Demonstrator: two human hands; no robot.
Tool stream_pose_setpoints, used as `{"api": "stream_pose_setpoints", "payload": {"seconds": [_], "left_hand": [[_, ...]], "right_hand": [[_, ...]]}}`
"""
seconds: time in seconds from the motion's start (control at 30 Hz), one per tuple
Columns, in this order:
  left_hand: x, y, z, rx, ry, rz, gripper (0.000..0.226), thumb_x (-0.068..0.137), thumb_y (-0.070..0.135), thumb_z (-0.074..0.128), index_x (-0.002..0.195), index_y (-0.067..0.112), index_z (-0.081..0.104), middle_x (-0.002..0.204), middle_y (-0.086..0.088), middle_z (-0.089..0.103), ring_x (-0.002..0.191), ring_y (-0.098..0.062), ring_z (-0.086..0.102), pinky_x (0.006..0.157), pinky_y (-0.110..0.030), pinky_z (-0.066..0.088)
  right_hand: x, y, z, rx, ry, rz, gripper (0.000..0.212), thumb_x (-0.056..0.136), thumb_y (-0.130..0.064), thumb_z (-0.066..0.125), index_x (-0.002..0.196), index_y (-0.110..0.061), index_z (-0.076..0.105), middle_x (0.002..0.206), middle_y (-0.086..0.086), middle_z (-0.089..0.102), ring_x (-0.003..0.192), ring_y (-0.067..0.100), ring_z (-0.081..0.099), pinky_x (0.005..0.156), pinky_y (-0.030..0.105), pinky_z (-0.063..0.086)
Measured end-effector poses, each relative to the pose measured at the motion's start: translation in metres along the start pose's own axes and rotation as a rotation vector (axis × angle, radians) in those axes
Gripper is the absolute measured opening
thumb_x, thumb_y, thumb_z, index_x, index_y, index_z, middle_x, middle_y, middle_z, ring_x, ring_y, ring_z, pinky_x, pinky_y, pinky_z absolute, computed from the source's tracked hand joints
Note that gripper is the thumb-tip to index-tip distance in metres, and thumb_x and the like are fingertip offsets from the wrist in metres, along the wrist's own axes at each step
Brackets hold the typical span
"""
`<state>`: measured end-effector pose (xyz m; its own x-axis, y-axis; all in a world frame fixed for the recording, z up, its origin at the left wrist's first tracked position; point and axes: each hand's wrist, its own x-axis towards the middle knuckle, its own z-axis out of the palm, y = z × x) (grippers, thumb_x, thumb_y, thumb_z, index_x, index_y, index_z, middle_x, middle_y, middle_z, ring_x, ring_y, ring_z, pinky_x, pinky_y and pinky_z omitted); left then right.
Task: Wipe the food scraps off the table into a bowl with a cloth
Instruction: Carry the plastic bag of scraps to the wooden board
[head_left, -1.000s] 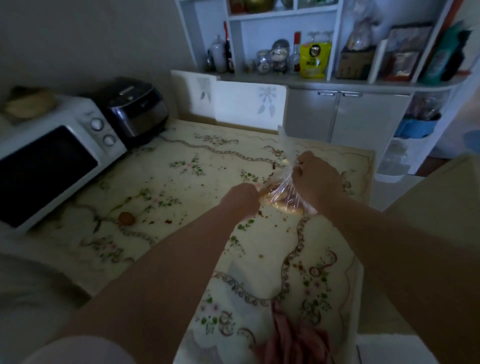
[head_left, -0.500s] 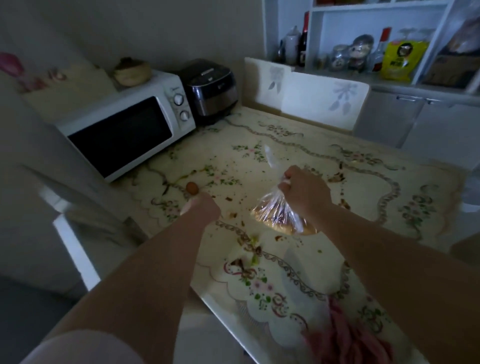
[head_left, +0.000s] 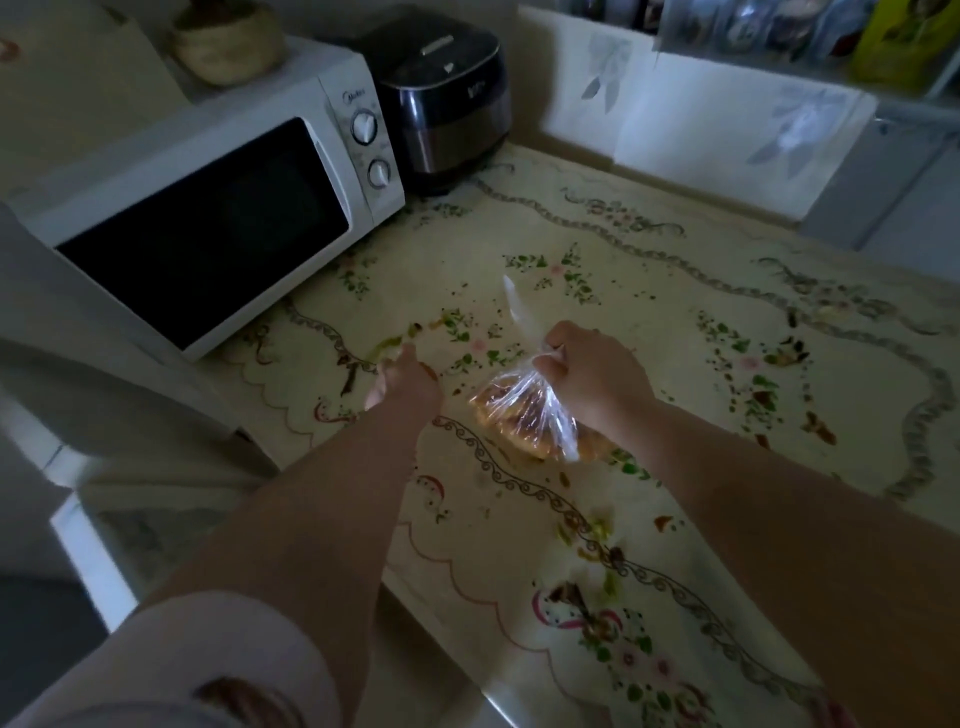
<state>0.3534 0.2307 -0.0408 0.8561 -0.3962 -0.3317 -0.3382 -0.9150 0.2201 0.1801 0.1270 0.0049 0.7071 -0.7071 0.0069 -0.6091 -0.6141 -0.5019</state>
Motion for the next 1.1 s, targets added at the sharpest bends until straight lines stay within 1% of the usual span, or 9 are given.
{"api": "stream_pose_setpoints", "payload": {"seconds": [0.1,0.23,0.33,0.47,0.57,0.7,0.87,0.97,1.1], "left_hand": [[0.023,-0.001,0.008,-0.003,-0.054,0.01,0.056,0.099,0.022,0.041,0.151,0.026,0.02,0.153,-0.016,0.024,0.131,-0.036,0.04,0.103,-0.049,0.042],[0.035,-0.003,0.018,0.026,-0.071,0.055,0.047,0.098,0.02,0.044,0.143,0.02,0.033,0.144,-0.017,0.032,0.128,-0.034,0.042,0.101,-0.044,0.042],[0.038,-0.002,0.025,0.011,-0.046,0.059,0.044,0.097,0.014,0.046,0.14,0.012,0.035,0.139,-0.018,0.04,0.127,-0.031,0.044,0.103,-0.042,0.044],[0.033,0.002,0.025,-0.045,-0.009,0.004,0.056,0.094,0.017,0.05,0.144,0.007,0.028,0.142,-0.018,0.04,0.127,-0.032,0.046,0.102,-0.042,0.044],[0.019,0.004,0.013,-0.099,0.023,0.05,0.063,0.089,0.025,0.057,0.143,0.008,0.03,0.137,-0.017,0.042,0.119,-0.032,0.051,0.093,-0.041,0.05],[-0.014,0.004,-0.012,-0.151,0.099,0.121,0.046,0.085,0.03,0.057,0.126,0.013,0.047,0.12,-0.013,0.049,0.087,-0.025,0.054,0.064,-0.032,0.044],[-0.076,-0.003,-0.032,-0.218,0.212,0.127,0.039,0.081,0.04,0.059,0.113,0.017,0.056,0.097,-0.004,0.06,0.078,-0.02,0.057,0.051,-0.023,0.039],[-0.124,-0.008,-0.04,-0.261,0.295,0.103,0.036,0.082,0.041,0.059,0.108,0.017,0.057,0.096,-0.003,0.061,0.079,-0.02,0.06,0.053,-0.026,0.045],[-0.195,-0.025,-0.044,-0.351,0.372,0.102,0.029,0.079,0.04,0.062,0.101,0.022,0.053,0.103,-0.004,0.06,0.08,-0.02,0.062,0.059,-0.03,0.05]], "right_hand": [[0.012,-0.002,0.01,-0.003,-0.009,0.026,0.024,0.098,-0.032,0.048,0.115,-0.019,0.058,0.113,-0.001,0.068,0.095,0.018,0.064,0.068,0.025,0.04],[0.019,-0.003,0.017,0.008,-0.004,0.044,0.023,0.098,-0.031,0.048,0.115,-0.019,0.059,0.115,-0.001,0.067,0.099,0.019,0.064,0.07,0.026,0.042],[0.02,0.0,0.021,0.002,0.003,0.049,0.023,0.097,-0.032,0.049,0.114,-0.019,0.059,0.111,-0.001,0.068,0.094,0.019,0.064,0.068,0.026,0.043],[0.015,0.003,0.02,-0.015,0.009,0.045,0.024,0.098,-0.032,0.048,0.114,-0.018,0.058,0.105,0.001,0.068,0.084,0.018,0.061,0.064,0.026,0.041],[0.009,0.003,0.015,-0.031,0.031,0.041,0.026,0.099,-0.033,0.045,0.115,-0.016,0.056,0.09,-0.001,0.065,0.07,0.015,0.054,0.055,0.024,0.04],[-0.01,-0.004,0.005,-0.031,0.082,0.041,0.027,0.1,-0.031,0.039,0.114,-0.013,0.053,0.069,-0.008,0.048,0.06,0.016,0.05,0.048,0.025,0.032],[-0.05,-0.016,-0.015,0.037,0.13,-0.041,0.023,0.099,-0.032,0.039,0.109,-0.016,0.052,0.062,-0.011,0.047,0.056,0.013,0.052,0.051,0.026,0.037],[-0.082,-0.021,-0.028,0.071,0.17,-0.132,0.021,0.1,-0.031,0.041,0.106,-0.014,0.051,0.063,-0.011,0.045,0.059,0.015,0.052,0.056,0.029,0.042],[-0.134,-0.03,-0.046,0.145,0.192,-0.285,0.021,0.1,-0.022,0.039,0.104,-0.007,0.053,0.065,-0.012,0.041,0.062,0.016,0.048,0.059,0.03,0.039]]}}
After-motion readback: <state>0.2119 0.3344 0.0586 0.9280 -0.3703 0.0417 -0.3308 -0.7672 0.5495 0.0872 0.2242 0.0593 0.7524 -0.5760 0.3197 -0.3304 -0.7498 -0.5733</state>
